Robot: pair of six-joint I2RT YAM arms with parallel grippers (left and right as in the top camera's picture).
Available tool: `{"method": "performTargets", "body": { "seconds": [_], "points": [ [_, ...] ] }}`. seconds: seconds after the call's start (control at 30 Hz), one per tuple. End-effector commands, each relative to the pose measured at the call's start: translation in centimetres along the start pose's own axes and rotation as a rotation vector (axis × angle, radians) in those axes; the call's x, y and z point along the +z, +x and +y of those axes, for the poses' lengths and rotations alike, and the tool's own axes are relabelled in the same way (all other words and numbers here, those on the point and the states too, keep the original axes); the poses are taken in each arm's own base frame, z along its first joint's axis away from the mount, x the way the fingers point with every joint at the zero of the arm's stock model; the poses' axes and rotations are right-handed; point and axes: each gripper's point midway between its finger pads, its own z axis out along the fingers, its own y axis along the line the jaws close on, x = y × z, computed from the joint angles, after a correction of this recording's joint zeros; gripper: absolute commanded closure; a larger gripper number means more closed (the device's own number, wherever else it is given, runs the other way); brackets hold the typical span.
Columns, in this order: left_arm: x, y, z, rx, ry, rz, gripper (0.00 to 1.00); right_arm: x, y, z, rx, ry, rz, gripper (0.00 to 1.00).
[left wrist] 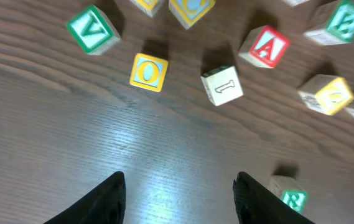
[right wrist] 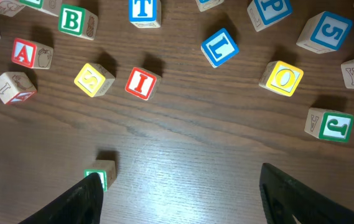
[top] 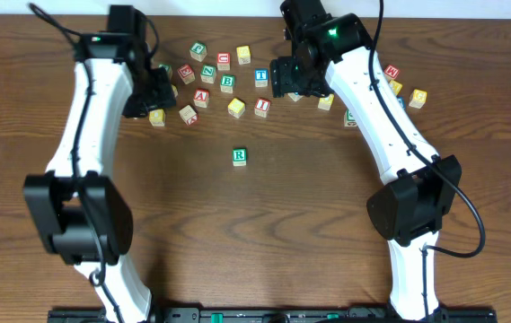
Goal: Spell out ROBOT
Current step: 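Lower the left gripper onto the yellow O block and grasp it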
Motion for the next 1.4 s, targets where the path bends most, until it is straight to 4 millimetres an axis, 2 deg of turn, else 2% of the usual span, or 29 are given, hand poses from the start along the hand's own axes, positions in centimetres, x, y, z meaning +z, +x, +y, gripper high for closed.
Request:
{"method": "performTargets", "body": {
  "seconds": [0.0,0.1,0.2,0.37,0.67,1.1,1.37],
  "points": [
    [2.1,0.2,0.8,-0.025,-0.061,0.032,0.44,-0.9,-0.4,0.2,-0.025,-0.01,-0.021,0.24],
    [3.2,0.1,1.5,-0.002,-0.097,0.041,0.44,-0.9,-0.4,0.2,-0.035,-0.009,-0.019,0.24],
    [5.3,-0.4,1.4,0.119,-0.097,0.055,0.44,-0.9,-0.4,0.2,-0.035,-0.007,-0.021,0.23],
    [7.6,-1.2,1.8,0.14,-0.101,0.054,0.44,-0.9,-0.2,0.0,-0.036,0.002,-0.012,0.23],
    [8.1,-2.2,3.1,0.14,-0.101,0.034,0.44,-0.9,-0.1,0.0,-0.049,0.004,-0.008,0.22],
    [9.4,-2.7,3.0,0.167,-0.096,0.024,0.43,-0.9,0.0,-0.1,-0.05,0.004,-0.004,0.22],
    [12.5,-2.0,3.3,0.158,-0.1,0.072,0.43,-0.9,0.0,-0.1,-0.05,0.005,-0.004,0.21]
  ]
}}
